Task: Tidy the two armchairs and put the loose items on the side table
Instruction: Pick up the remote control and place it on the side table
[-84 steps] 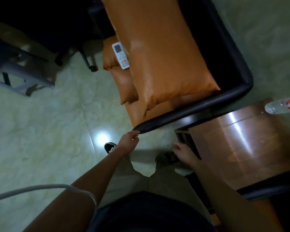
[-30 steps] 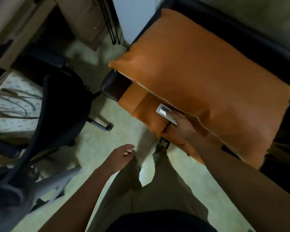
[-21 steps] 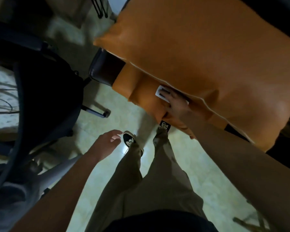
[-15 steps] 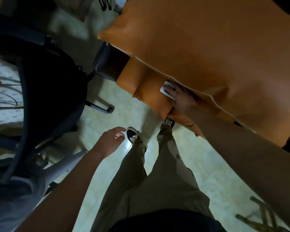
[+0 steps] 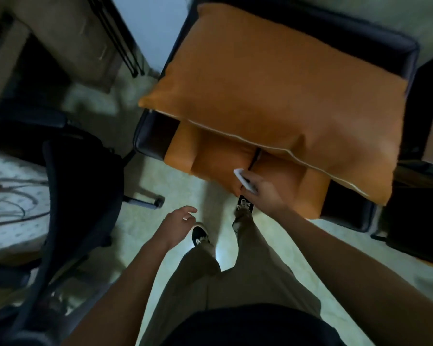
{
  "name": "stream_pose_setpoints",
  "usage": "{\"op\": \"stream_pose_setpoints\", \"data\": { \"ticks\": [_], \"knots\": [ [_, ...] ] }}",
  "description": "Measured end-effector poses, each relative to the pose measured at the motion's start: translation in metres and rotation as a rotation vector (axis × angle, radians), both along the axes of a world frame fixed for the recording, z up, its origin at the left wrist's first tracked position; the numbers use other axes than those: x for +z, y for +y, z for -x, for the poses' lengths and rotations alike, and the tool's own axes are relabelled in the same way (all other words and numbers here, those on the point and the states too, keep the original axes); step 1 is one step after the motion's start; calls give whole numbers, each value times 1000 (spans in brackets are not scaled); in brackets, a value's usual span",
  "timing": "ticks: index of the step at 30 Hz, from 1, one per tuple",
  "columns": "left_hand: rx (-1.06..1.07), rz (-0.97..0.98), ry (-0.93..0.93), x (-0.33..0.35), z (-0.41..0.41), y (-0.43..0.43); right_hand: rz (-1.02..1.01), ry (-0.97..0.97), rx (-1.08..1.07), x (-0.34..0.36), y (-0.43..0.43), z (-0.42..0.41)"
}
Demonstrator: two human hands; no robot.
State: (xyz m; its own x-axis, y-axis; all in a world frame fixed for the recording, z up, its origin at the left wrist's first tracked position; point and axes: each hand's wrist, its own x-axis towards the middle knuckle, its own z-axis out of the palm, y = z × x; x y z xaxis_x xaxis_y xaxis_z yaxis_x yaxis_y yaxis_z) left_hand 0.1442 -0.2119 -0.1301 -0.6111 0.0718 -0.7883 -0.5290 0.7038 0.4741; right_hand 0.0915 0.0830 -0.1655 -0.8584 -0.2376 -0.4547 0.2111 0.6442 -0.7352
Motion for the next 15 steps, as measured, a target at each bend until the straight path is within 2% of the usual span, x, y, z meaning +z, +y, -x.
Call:
{"op": "stream_pose_setpoints", "data": {
  "ticks": [4, 8, 15],
  "knots": [
    [-100, -55, 55, 5, -1, -14, -42, -32, -188, 38, -3, -49],
    [-198, -82, 70, 11, -10, -30, 48, -46, -468, 65, -7, -112],
    [-379, -73, 99, 19, -25, -19, 103, -105, -703, 86, 4, -197]
  ]
}}
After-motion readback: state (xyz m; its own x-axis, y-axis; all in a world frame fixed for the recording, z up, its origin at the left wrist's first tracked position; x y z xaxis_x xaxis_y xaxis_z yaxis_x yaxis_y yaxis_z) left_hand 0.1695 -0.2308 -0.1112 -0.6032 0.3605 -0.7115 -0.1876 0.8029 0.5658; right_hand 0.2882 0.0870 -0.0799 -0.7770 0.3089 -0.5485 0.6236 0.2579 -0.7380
